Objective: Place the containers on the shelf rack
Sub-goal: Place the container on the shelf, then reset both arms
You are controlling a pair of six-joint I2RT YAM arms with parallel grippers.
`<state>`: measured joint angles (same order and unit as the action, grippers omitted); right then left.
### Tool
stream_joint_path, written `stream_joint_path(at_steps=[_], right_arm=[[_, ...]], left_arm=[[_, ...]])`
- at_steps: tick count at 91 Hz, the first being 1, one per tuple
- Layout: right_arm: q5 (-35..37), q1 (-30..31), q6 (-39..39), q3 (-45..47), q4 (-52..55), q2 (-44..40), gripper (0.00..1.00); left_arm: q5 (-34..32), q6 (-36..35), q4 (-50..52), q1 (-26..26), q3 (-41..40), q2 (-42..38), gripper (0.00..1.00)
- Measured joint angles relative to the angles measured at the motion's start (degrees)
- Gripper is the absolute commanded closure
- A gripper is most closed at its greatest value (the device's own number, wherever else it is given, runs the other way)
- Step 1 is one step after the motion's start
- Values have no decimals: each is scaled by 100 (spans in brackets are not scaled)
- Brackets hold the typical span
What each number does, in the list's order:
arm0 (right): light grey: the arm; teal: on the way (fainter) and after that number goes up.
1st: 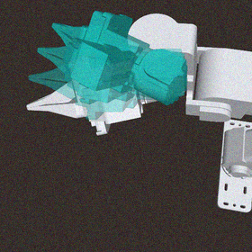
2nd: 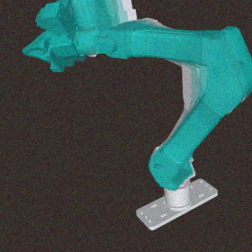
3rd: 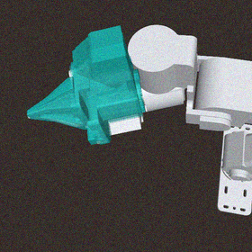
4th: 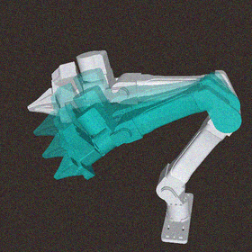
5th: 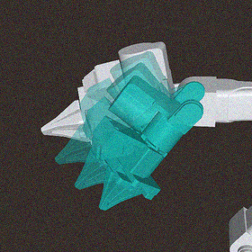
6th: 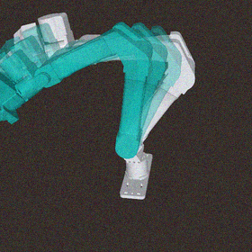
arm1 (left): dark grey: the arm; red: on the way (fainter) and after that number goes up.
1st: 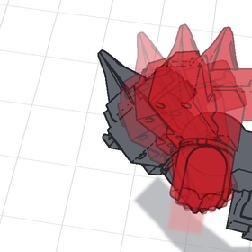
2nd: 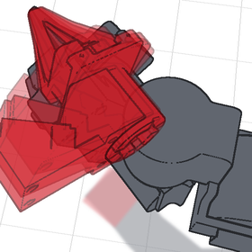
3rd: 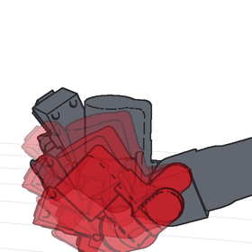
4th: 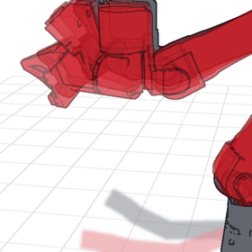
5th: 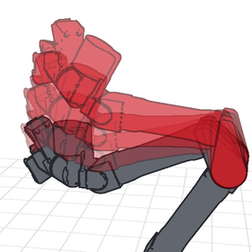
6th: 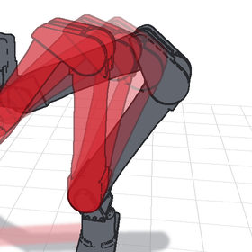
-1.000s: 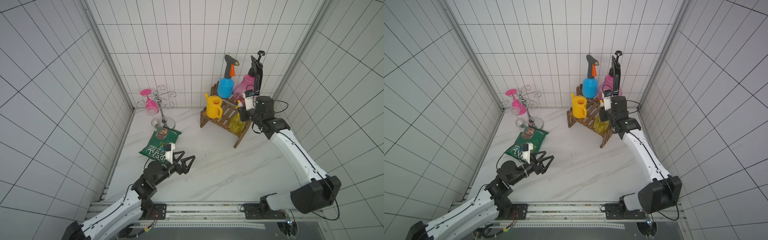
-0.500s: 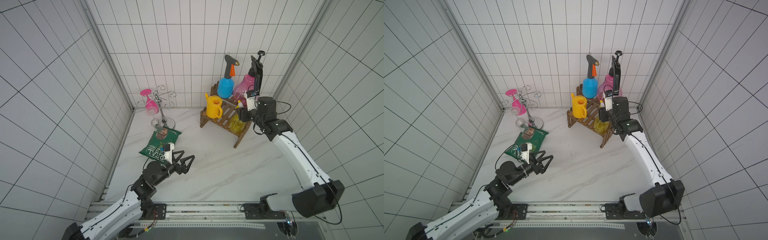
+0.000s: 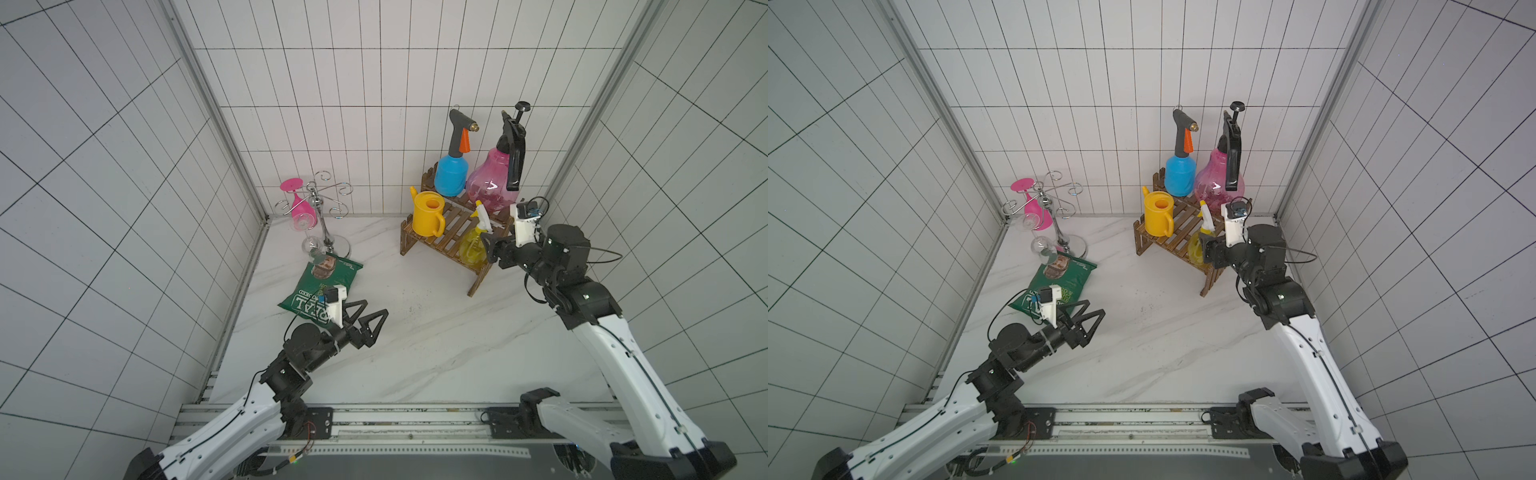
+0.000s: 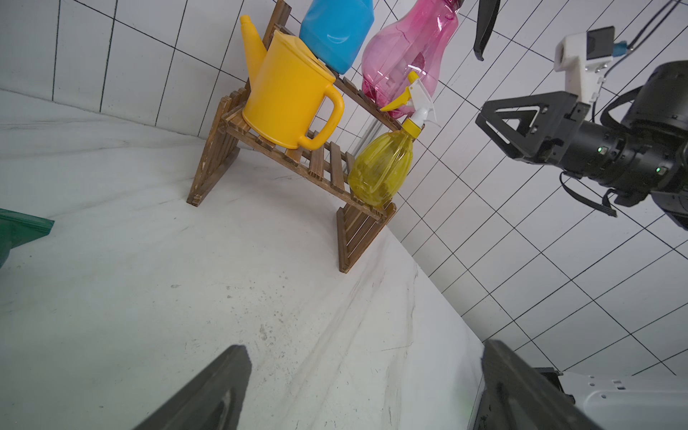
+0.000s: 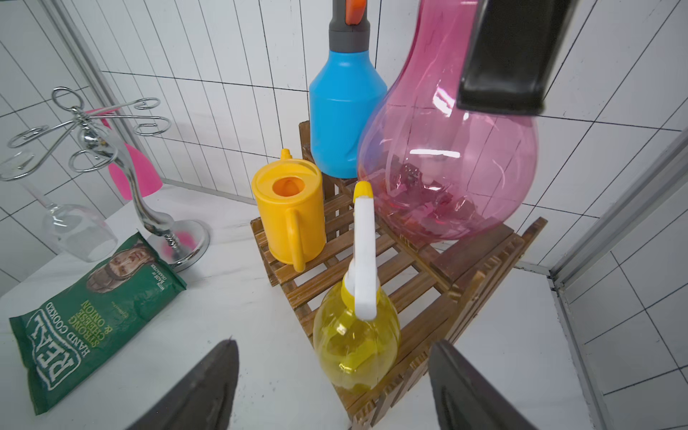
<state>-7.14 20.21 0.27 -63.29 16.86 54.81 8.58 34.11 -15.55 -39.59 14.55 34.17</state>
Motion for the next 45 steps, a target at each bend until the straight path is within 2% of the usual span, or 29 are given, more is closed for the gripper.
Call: stream_joint_path(at_steps=[15,26,37,45], right_arm=[[-94,0,284,1421,-730,-1300,13],[129,0,557,2601,-1189,-2330,1],[914,-4,855,3591,-1552,-3191,1],[1591,-116,1117,4138,-1676,-3501,1]], left_arm=[[0,4,-2,2,0,-7,2],[2,22,-2,0,-2,-26,2],[4,61,-7,0,-17,-35,2],[13,87,-11,2,-24,-15,2]])
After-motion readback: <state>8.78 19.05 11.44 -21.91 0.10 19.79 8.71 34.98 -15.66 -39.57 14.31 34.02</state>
